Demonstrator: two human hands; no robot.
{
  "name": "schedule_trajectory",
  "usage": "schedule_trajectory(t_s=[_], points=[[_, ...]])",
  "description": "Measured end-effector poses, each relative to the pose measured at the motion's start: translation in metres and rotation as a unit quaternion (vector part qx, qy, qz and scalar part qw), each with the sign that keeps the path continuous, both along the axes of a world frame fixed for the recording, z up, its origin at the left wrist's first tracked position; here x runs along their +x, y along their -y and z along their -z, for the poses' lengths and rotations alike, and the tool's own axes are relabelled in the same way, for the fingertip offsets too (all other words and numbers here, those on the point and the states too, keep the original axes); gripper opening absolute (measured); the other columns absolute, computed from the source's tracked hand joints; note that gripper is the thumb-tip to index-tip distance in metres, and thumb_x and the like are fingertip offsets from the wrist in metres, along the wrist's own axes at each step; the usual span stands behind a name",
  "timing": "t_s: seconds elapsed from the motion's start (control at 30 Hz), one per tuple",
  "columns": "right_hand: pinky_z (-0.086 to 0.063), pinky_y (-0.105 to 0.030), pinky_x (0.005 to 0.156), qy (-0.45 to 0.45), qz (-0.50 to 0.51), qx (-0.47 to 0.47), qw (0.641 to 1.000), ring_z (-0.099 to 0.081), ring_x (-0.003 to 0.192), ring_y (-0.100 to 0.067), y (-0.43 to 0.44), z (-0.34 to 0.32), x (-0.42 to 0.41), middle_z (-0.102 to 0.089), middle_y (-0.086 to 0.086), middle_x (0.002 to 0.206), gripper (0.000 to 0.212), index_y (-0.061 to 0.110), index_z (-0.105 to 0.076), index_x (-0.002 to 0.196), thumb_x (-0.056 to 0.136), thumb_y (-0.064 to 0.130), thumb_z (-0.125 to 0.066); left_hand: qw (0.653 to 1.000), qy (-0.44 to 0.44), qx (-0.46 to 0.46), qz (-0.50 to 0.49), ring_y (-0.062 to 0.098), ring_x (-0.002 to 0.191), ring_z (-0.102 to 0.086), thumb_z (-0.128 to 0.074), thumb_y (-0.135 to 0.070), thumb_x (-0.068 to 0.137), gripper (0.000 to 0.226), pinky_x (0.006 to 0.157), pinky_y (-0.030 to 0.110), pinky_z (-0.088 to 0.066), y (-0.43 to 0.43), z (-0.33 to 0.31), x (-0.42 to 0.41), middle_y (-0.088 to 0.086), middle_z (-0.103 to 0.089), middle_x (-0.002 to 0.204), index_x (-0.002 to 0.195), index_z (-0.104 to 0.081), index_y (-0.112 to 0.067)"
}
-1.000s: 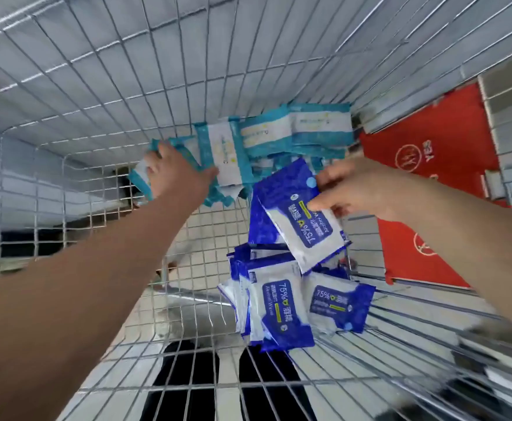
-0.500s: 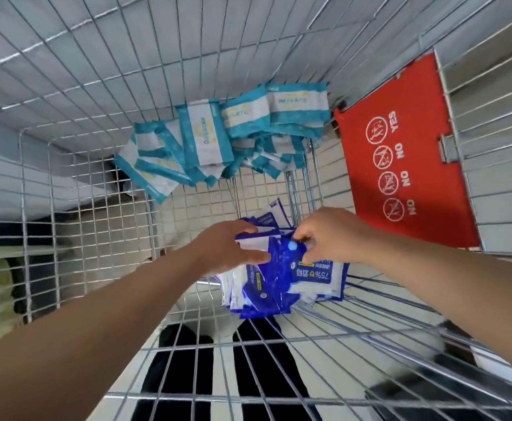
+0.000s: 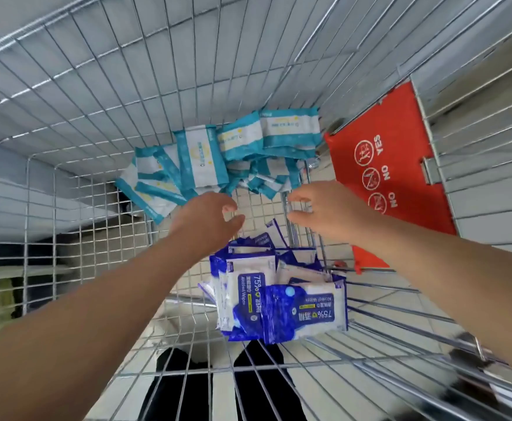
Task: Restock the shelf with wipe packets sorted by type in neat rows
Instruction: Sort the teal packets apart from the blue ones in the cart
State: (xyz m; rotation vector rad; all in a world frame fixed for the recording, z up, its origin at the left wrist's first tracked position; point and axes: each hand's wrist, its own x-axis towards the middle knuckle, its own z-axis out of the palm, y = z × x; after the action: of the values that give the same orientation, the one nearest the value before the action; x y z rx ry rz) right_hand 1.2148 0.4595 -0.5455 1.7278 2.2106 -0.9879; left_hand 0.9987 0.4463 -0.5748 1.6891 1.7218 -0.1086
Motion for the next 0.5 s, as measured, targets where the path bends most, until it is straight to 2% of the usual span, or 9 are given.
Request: schedule_trajectory(t_s=[0.1, 0.23, 0.37, 0.43, 0.5], points=[[-0.046, -0.030, 0.082, 0.015, 0.034, 0.083, 0.996, -0.060, 0.106, -0.025, -0.030, -0.005, -0.005, -0.064, -0.009, 0.120, 0.035, 0.012, -0.061, 0.123, 0.094, 0.030, -0.055, 0.999, -0.032, 0.035, -0.025, 0.022, 0.108, -0.060, -0.052, -0.043, 0.093, 0.029, 0.091, 0.043, -0.051, -0.030, -0.010, -0.010, -0.003, -0.062, 0.124, 0.115, -0.063, -0.028], [-0.043, -0.034, 0.095, 0.007, 0.079, 0.119, 0.990, -0.055, 0.115, -0.029, -0.067, 0.006, -0.014, -0.061, -0.014, 0.126, 0.037, 0.007, -0.060, 0.125, 0.094, 0.027, -0.054, 0.992, -0.071, 0.046, -0.098, 0.026, 0.111, -0.059, -0.052, -0.035, 0.093, 0.030, 0.091, 0.038, -0.049, -0.063, -0.008, -0.030, 0.000, -0.061, 0.126, 0.120, -0.061, -0.024], [-0.038, -0.035, 0.106, -0.036, 0.140, 0.104, 0.984, -0.051, 0.124, -0.025, -0.093, 0.032, -0.030, -0.057, -0.009, 0.135, 0.041, 0.010, -0.056, 0.131, 0.093, 0.028, -0.056, 0.981, -0.055, 0.045, -0.180, 0.029, 0.109, -0.058, -0.064, -0.036, 0.088, 0.048, 0.081, 0.034, -0.046, -0.085, 0.010, -0.049, 0.007, -0.060, 0.123, 0.129, -0.052, -0.013], [-0.039, -0.037, 0.105, -0.062, 0.184, 0.090, 0.977, -0.053, 0.123, -0.024, -0.103, 0.043, -0.041, -0.058, -0.009, 0.133, 0.044, 0.007, -0.056, 0.130, 0.091, 0.027, -0.060, 0.975, -0.035, 0.025, -0.218, 0.029, 0.109, -0.058, -0.070, -0.041, 0.083, 0.060, 0.076, 0.033, -0.044, -0.095, 0.019, -0.051, 0.009, -0.061, 0.119, 0.129, -0.050, -0.009], [-0.045, -0.040, 0.099, -0.096, 0.231, 0.089, 0.964, -0.059, 0.112, -0.025, -0.110, 0.052, -0.052, -0.063, -0.012, 0.123, 0.043, 0.003, -0.059, 0.123, 0.087, 0.026, -0.065, 0.968, -0.021, 0.006, -0.250, 0.028, 0.101, -0.061, -0.074, -0.046, 0.078, 0.062, 0.070, 0.032, -0.042, -0.102, 0.029, -0.050, 0.008, -0.063, 0.109, 0.122, -0.052, -0.009]])
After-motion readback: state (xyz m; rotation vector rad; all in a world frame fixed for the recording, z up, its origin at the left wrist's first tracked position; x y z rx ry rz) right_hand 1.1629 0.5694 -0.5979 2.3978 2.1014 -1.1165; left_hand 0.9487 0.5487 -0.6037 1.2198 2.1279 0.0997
